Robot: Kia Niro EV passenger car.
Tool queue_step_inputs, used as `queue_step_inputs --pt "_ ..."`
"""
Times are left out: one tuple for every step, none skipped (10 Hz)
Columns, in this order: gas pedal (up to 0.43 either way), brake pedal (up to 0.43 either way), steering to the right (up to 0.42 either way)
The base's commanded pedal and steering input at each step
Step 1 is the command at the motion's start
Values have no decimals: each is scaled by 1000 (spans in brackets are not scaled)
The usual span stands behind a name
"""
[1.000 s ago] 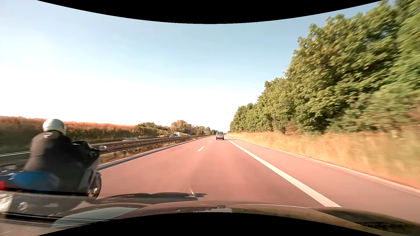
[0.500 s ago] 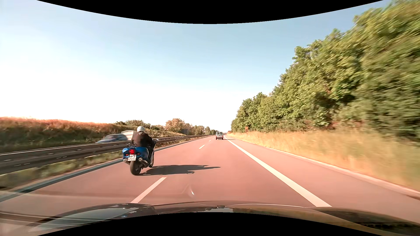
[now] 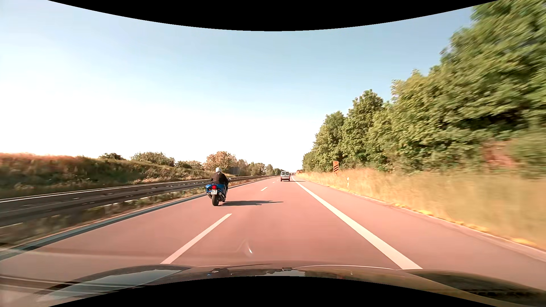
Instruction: Follow the waypoints while adhering to traffic rules and regulations
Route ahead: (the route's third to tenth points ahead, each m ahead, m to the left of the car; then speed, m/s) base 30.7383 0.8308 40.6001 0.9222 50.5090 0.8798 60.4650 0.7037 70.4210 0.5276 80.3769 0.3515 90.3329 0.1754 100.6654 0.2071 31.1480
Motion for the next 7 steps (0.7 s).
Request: queue_step_inputs --pt "378 6 -3" --pt "378 6 -3" --pt "378 6 -3" --pt "378 6 -3" --pt "378 6 -3" --pt "378 6 -3" --pt "378 6 -3"
